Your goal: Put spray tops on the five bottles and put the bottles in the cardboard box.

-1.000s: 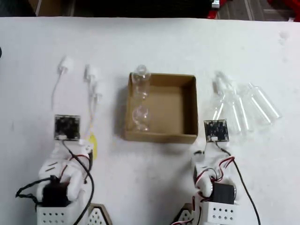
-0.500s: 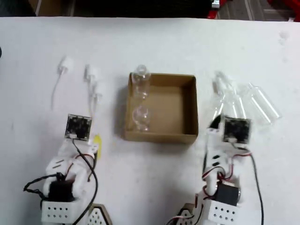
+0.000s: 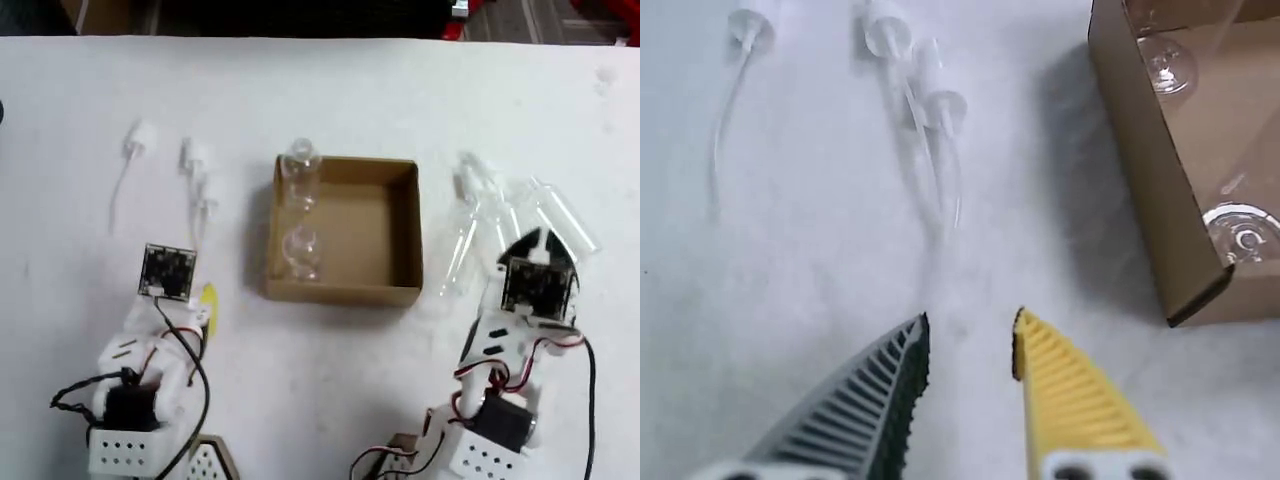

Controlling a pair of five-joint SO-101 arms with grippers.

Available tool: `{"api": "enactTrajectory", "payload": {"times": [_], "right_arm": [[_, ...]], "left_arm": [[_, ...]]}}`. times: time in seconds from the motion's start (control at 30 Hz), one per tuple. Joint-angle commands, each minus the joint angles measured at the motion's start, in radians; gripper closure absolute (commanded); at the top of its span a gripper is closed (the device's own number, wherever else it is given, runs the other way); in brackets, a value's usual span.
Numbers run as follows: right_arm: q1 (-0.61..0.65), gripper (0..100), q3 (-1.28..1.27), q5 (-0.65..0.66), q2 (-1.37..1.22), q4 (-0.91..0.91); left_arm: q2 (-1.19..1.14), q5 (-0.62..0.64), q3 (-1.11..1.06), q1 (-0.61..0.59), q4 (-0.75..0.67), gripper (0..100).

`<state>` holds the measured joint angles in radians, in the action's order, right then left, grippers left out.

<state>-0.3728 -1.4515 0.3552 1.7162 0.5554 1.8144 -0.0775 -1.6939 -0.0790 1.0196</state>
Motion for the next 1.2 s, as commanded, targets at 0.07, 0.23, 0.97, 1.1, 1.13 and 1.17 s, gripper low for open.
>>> {"api": "enactTrajectory", "payload": {"times": [0.07,0.23,0.97,1.1,1.13,1.17], "right_arm": [[0.128,98.1,0.591,0.014,-0.478,0.335],[0.186,98.1,0.991,0.008,-0.995,0.599],[0.251,87.5,2.214,-0.293,-2.336,1.082],[0.240,87.5,2.318,-0.293,-2.433,1.142],[0.231,87.5,2.334,-0.293,-2.453,1.145],[0.220,87.5,2.351,-0.295,-2.471,1.148]], "left_arm": [[0.007,-0.060,0.003,0.016,-0.005,87],[0.007,-0.120,0.003,0.018,0.009,87],[0.007,-0.123,0.003,0.018,0.006,87],[0.007,-0.123,0.003,0.018,0.006,87],[0.007,-0.123,0.003,0.018,0.006,87],[0.007,-0.123,0.003,0.018,0.006,87]]}}
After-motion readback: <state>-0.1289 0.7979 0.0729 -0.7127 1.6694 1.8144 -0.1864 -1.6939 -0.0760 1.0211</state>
